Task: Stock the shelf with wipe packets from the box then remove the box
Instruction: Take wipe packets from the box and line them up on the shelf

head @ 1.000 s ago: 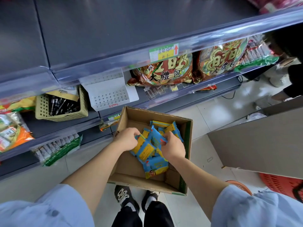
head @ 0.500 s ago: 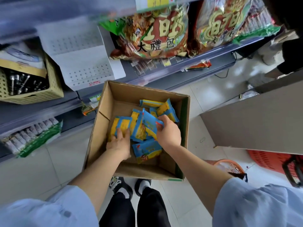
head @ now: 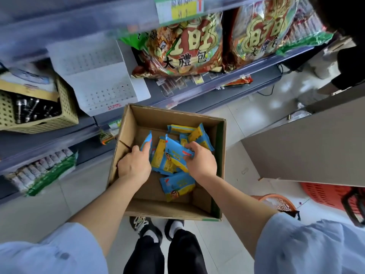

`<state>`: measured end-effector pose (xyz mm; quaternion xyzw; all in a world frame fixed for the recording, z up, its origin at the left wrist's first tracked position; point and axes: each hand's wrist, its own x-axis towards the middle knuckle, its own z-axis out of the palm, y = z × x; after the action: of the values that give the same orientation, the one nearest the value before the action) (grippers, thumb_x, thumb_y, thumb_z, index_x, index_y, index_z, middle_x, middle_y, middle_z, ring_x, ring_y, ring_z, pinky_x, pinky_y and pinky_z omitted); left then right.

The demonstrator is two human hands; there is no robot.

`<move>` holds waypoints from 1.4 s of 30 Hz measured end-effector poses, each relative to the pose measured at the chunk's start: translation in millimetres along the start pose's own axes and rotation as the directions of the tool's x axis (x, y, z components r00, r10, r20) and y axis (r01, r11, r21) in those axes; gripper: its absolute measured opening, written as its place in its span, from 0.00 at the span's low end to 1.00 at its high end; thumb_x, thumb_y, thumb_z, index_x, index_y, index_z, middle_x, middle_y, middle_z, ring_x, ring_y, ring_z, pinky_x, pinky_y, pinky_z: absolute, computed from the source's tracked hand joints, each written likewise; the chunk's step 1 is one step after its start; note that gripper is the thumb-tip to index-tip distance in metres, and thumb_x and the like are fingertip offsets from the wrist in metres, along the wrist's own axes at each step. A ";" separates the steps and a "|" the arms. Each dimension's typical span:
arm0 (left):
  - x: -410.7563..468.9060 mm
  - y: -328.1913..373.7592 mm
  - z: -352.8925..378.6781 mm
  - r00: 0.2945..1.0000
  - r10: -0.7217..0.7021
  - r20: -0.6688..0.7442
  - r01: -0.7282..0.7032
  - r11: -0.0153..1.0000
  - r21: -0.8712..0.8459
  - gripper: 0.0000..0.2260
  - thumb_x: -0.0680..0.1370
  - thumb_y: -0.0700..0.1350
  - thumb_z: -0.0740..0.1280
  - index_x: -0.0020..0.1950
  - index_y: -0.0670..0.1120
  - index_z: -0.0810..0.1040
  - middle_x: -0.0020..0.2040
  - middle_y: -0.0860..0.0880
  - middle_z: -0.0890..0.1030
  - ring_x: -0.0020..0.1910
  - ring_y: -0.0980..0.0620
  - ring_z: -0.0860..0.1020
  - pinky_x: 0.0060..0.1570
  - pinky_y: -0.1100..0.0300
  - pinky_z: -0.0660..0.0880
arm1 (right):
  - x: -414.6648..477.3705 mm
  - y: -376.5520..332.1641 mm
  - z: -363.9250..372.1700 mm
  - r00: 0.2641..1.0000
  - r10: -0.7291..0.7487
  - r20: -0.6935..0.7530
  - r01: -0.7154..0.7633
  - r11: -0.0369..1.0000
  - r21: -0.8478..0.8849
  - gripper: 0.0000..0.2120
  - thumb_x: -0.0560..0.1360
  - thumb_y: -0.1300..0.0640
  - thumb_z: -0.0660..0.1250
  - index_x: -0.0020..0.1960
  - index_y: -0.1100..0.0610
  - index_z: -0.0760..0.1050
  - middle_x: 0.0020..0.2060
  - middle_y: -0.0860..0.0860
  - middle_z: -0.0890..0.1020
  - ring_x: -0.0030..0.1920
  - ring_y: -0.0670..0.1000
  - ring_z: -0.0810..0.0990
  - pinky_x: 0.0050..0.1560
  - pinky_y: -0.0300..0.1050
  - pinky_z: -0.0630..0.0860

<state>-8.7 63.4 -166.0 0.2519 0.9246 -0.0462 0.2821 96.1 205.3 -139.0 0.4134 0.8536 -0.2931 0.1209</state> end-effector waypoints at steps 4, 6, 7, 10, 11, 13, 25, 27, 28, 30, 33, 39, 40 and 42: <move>-10.2 -2.8 -37.4 0.997 0.055 -0.053 -0.057 0.998 -0.038 0.18 0.79 0.39 0.61 0.68 0.48 0.63 0.53 0.43 0.79 0.48 0.42 0.79 0.36 0.52 0.72 | -10.8 -21.0 -22.8 1.000 -0.024 -0.013 0.024 0.999 -0.026 0.15 0.77 0.55 0.65 0.63 0.48 0.74 0.56 0.47 0.81 0.54 0.51 0.79 0.47 0.45 0.76; -20.9 -7.3 -57.0 0.994 0.067 -0.082 -0.077 0.989 -0.130 0.11 0.79 0.40 0.62 0.61 0.45 0.67 0.49 0.44 0.81 0.47 0.42 0.79 0.36 0.52 0.71 | -18.8 -34.1 -37.2 0.998 -0.054 -0.024 0.053 0.997 -0.051 0.14 0.77 0.54 0.64 0.63 0.48 0.74 0.57 0.47 0.80 0.56 0.52 0.78 0.50 0.47 0.77; -27.3 -12.4 -67.1 0.994 0.065 -0.093 -0.081 0.980 -0.183 0.08 0.79 0.41 0.64 0.58 0.45 0.70 0.48 0.44 0.81 0.47 0.42 0.79 0.37 0.52 0.70 | -23.1 -40.8 -45.1 0.997 -0.071 -0.029 0.069 0.996 -0.063 0.13 0.78 0.54 0.64 0.62 0.49 0.73 0.56 0.48 0.80 0.56 0.53 0.78 0.49 0.47 0.76; -49.3 -35.5 -97.3 0.990 0.031 -0.136 -0.073 0.947 -0.313 0.05 0.76 0.42 0.68 0.51 0.45 0.74 0.50 0.44 0.79 0.48 0.43 0.77 0.41 0.53 0.70 | -35.7 -63.5 -70.1 0.991 -0.128 -0.034 0.123 0.986 -0.116 0.11 0.78 0.52 0.64 0.59 0.51 0.72 0.52 0.49 0.81 0.50 0.53 0.79 0.43 0.45 0.74; -57.1 -44.3 -106.6 0.987 0.013 -0.157 -0.065 0.940 -0.334 0.04 0.76 0.42 0.68 0.49 0.46 0.75 0.50 0.44 0.79 0.48 0.44 0.77 0.42 0.54 0.71 | -39.7 -72.0 -78.1 0.987 -0.157 -0.030 0.152 0.979 -0.138 0.10 0.77 0.53 0.64 0.58 0.51 0.72 0.51 0.49 0.81 0.49 0.53 0.79 0.42 0.45 0.74; -75.4 -59.6 -125.7 0.977 -0.030 -0.212 -0.049 0.934 -0.353 0.04 0.75 0.41 0.68 0.49 0.46 0.75 0.51 0.45 0.79 0.48 0.44 0.77 0.42 0.54 0.73 | -48.8 -90.4 -93.7 0.974 -0.227 -0.018 0.221 0.961 -0.167 0.09 0.77 0.53 0.65 0.57 0.51 0.73 0.51 0.49 0.81 0.49 0.53 0.79 0.43 0.45 0.75; -243.6 -152.3 -220.1 0.783 -0.392 -0.482 0.201 0.894 -0.400 0.05 0.76 0.40 0.66 0.49 0.48 0.79 0.47 0.46 0.81 0.44 0.45 0.77 0.37 0.55 0.71 | -144.1 -204.5 -160.3 0.768 -0.641 -0.011 0.624 0.751 -0.216 0.10 0.73 0.48 0.71 0.53 0.49 0.81 0.51 0.49 0.83 0.52 0.52 0.79 0.44 0.42 0.73; -272.2 -170.6 -230.8 0.740 -0.426 -0.521 0.228 0.887 -0.402 0.04 0.76 0.41 0.67 0.49 0.48 0.79 0.48 0.45 0.81 0.45 0.44 0.78 0.39 0.54 0.73 | -162.1 -227.9 -165.0 0.719 -0.695 -0.006 0.681 0.707 -0.193 0.10 0.73 0.50 0.71 0.53 0.49 0.81 0.51 0.49 0.83 0.53 0.52 0.79 0.47 0.43 0.74; -286.1 -180.4 -235.9 0.718 -0.444 -0.536 0.244 0.882 -0.404 0.03 0.76 0.41 0.68 0.49 0.47 0.79 0.49 0.46 0.81 0.45 0.44 0.78 0.40 0.54 0.73 | -171.6 -239.9 -167.0 0.700 -0.714 -0.003 0.702 0.689 -0.180 0.09 0.73 0.50 0.71 0.52 0.50 0.81 0.51 0.49 0.83 0.53 0.52 0.79 0.47 0.43 0.74; -318.0 -202.3 -245.1 0.668 -0.489 -0.561 0.287 0.865 -0.412 0.04 0.76 0.42 0.68 0.50 0.48 0.80 0.51 0.47 0.81 0.47 0.45 0.79 0.41 0.55 0.74 | -192.6 -264.7 -169.0 0.655 -0.755 0.002 0.746 0.647 -0.160 0.08 0.73 0.51 0.71 0.52 0.50 0.82 0.51 0.49 0.83 0.52 0.52 0.80 0.46 0.43 0.74; -363.1 -236.7 -257.6 0.595 -0.538 -0.598 0.331 0.841 -0.427 0.04 0.77 0.43 0.68 0.51 0.48 0.80 0.52 0.48 0.81 0.46 0.48 0.79 0.41 0.56 0.75 | -222.0 -302.2 -168.3 0.586 -0.810 0.017 0.803 0.578 -0.146 0.07 0.73 0.51 0.71 0.50 0.50 0.81 0.48 0.48 0.83 0.46 0.51 0.80 0.42 0.44 0.76; -445.3 -304.6 -279.0 0.471 -0.624 -0.623 0.270 0.774 -0.572 0.04 0.76 0.40 0.69 0.49 0.47 0.81 0.50 0.49 0.81 0.45 0.48 0.78 0.42 0.55 0.75 | -283.3 -379.2 -157.5 0.474 -0.880 0.016 0.878 0.472 -0.075 0.06 0.73 0.54 0.71 0.50 0.49 0.80 0.48 0.48 0.81 0.47 0.49 0.77 0.43 0.46 0.77; -456.8 -316.9 -281.9 0.459 -0.640 -0.617 0.250 0.759 -0.601 0.04 0.75 0.39 0.70 0.47 0.47 0.81 0.49 0.49 0.81 0.44 0.49 0.78 0.41 0.56 0.75 | -294.0 -392.5 -154.2 0.456 -0.890 0.016 0.888 0.454 -0.074 0.07 0.73 0.54 0.71 0.51 0.49 0.80 0.49 0.48 0.81 0.46 0.49 0.77 0.44 0.46 0.77; -478.3 -341.7 -287.2 0.439 -0.657 -0.613 0.203 0.737 -0.645 0.04 0.75 0.39 0.71 0.44 0.48 0.79 0.48 0.50 0.80 0.43 0.50 0.78 0.38 0.58 0.73 | -315.5 -419.0 -147.9 0.410 -0.912 0.007 0.910 0.409 -0.075 0.08 0.74 0.54 0.71 0.53 0.50 0.79 0.50 0.48 0.81 0.47 0.49 0.78 0.43 0.45 0.77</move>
<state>21.6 -378.4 315.5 -0.0893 0.9576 0.2322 -0.1450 -25.5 -110.0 288.5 -0.1152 0.9525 -0.2756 -0.0589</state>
